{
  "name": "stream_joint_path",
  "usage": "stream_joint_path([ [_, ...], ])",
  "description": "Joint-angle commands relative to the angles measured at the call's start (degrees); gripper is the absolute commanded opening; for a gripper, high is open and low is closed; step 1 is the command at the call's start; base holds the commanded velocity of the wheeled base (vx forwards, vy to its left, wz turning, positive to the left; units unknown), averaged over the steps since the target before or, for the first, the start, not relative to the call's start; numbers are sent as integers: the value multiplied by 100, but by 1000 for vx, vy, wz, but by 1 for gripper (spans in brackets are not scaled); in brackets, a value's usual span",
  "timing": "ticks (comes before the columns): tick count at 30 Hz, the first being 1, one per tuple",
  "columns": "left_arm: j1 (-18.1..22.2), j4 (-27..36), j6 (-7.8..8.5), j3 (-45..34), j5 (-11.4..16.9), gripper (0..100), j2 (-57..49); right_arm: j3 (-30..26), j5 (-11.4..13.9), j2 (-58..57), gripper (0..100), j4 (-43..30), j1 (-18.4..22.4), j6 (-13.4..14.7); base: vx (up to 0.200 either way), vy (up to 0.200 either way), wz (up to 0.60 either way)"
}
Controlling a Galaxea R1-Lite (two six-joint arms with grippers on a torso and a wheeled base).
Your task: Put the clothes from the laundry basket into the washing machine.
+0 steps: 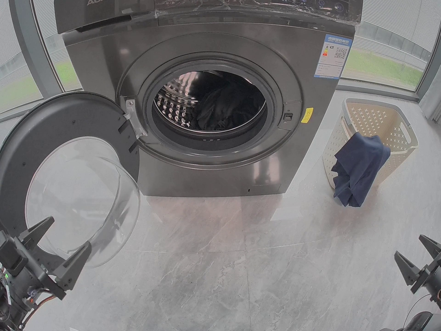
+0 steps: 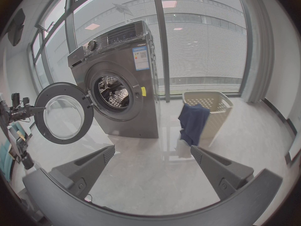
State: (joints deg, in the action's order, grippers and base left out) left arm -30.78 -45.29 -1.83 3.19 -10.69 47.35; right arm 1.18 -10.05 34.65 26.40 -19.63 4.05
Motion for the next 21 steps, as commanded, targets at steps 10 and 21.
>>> stream_joint_path([
  [10, 1628, 2666, -2, 41, 190, 100, -3126, 225, -454, -2911, 100, -2271, 978, -36, 0, -180, 0],
  [21, 2243, 4239, -63, -302, 243, 100, -4172, -118, 776, -3465, 100, -2509, 1998, -211, 0, -200, 0],
])
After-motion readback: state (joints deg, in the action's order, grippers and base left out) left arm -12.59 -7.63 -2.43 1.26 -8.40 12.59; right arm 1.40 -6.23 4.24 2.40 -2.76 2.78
